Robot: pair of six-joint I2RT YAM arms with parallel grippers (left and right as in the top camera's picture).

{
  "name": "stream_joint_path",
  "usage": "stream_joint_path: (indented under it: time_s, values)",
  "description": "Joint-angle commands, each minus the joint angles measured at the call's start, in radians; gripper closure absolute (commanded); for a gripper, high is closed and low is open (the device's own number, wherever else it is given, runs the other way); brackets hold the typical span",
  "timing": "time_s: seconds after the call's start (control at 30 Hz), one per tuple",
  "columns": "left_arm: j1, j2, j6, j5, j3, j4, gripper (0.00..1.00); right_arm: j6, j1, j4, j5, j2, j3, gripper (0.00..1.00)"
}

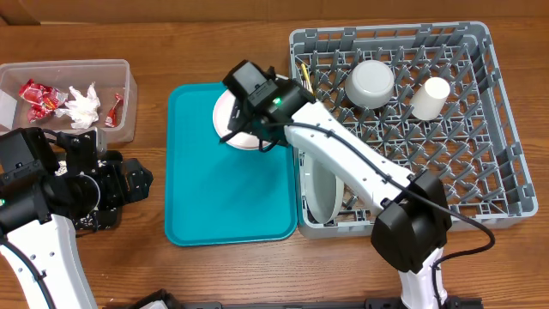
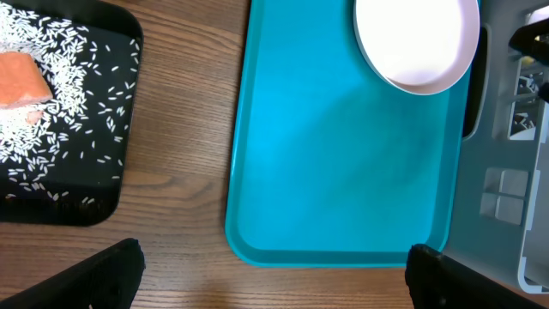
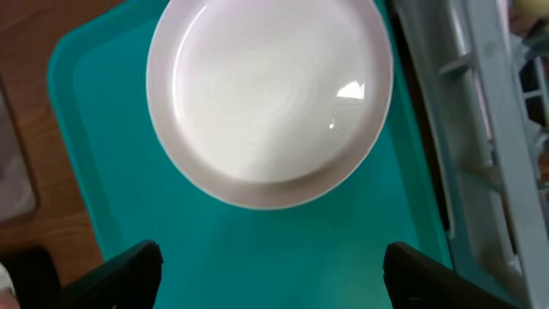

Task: Sort waste into correct bins and load items into the dishwasher rack
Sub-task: 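Move the right gripper left back to the white plate, then lower the right gripper onto the white plate's rim and grasp it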

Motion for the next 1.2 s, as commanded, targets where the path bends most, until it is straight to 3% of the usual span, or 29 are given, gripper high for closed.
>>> stream_joint_path:
  time_s: [0.0, 0.6, 1.17]
  values:
    - [0.003, 0.005, 0.008, 0.01, -0.007, 0.004, 0.0, 0.051, -0.021, 0.01, -0.029, 0.005, -0.006, 0.17]
    - [0.003, 0.005, 0.008, 0.01, -0.007, 0.004, 0.0, 0.146, 0.024, 0.051, -0.043, 0.141, -0.016, 0.16]
    - [0.003, 0.005, 0.008, 0.01, -0.007, 0.004, 0.0, 0.176, 0.032, 0.097, -0.062, 0.219, -0.016, 0.26]
